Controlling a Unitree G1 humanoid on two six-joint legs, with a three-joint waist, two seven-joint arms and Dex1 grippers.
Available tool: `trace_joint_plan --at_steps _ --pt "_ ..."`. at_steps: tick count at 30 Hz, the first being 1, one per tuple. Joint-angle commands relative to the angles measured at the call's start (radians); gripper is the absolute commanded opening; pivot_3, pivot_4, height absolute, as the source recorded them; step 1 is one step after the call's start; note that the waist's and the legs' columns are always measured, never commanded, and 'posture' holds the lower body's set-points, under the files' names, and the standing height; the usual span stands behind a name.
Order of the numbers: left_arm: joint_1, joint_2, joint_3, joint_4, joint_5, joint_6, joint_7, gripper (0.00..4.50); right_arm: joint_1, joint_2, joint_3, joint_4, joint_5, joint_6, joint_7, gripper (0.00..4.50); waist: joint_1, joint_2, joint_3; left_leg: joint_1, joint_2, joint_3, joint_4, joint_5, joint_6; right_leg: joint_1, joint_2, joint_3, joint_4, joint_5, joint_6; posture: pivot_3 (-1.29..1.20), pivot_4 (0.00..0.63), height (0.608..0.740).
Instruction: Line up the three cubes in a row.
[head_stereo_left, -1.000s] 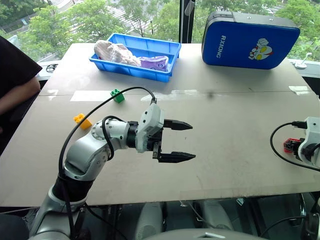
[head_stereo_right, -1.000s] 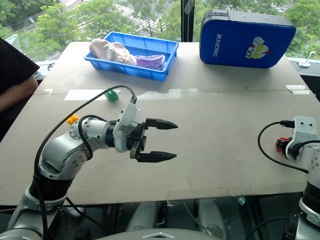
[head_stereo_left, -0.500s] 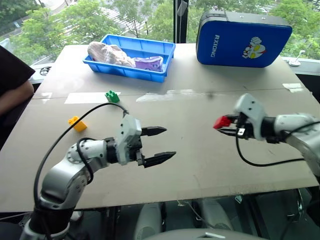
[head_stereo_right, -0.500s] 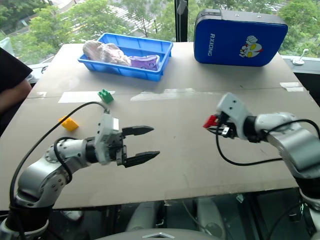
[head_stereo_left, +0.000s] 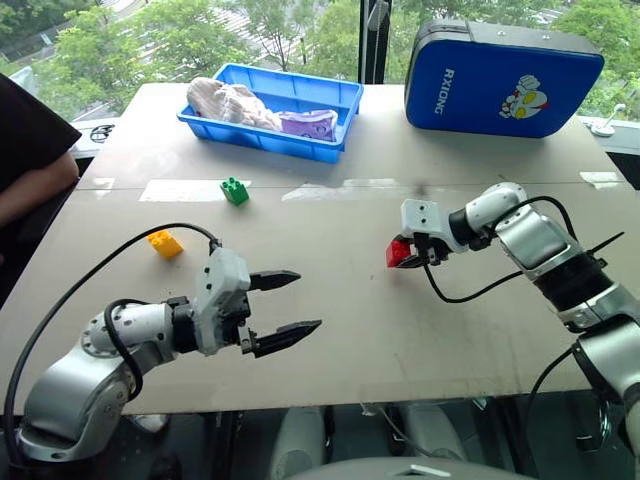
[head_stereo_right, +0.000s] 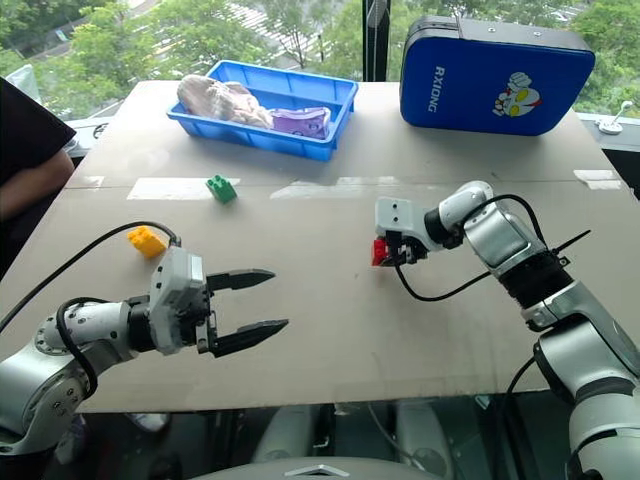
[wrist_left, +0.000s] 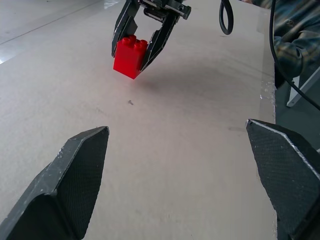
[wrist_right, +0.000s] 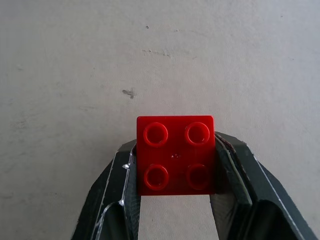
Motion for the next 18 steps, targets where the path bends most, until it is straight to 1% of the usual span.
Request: trace_joint_plan --at_steps 1,14,15,17,18 --pt "0.014 0.019 0.047 -0.039 -0.013 -0.028 -0.017 4.50 -0.037 0.021 -0.019 0.038 -0.027 -0.046 0.042 1.33 0.000 0.000 0.000 0.000 0.000 0.000 0.000 0.000 0.000 0.000 0.000 0.000 0.000 0.000 0.000 0.00 0.150 0.740" --pt "0.037 0.028 0.048 -0.033 0.006 -0.059 -0.030 4.50 -0.103 0.108 -0.020 0.225 -0.119 -0.138 0.102 1.33 -0.002 0.001 0.000 0.001 0.000 0.000 0.000 0.000 0.000 0.000 0.000 0.000 0.003 0.000 0.000 0.00 0.150 0.740" --pt "0.039 0.028 0.047 -0.031 0.008 -0.061 -0.031 4.50 -0.106 0.113 -0.018 0.240 -0.124 -0.142 0.108 2.38 -0.002 0.001 0.000 0.001 0.000 0.000 0.000 0.000 0.000 0.000 0.000 0.000 0.003 0.000 0.000 0.00 0.150 0.740" --pt "0.045 0.026 0.047 -0.027 0.012 -0.064 -0.031 4.50 -0.108 0.124 -0.024 0.263 -0.126 -0.153 0.115 3.21 -0.002 0.001 0.000 0.001 0.000 0.000 0.000 0.000 0.000 0.000 0.000 0.000 0.003 0.000 0.000 0.00 0.150 0.740" --pt "0.049 0.026 0.049 -0.023 0.014 -0.066 -0.032 4.50 -0.108 0.127 -0.032 0.265 -0.124 -0.160 0.117 3.70 -0.002 0.001 0.001 0.001 0.000 0.000 0.000 0.000 0.000 0.000 0.000 0.000 0.003 0.000 0.000 0.00 0.150 0.740"
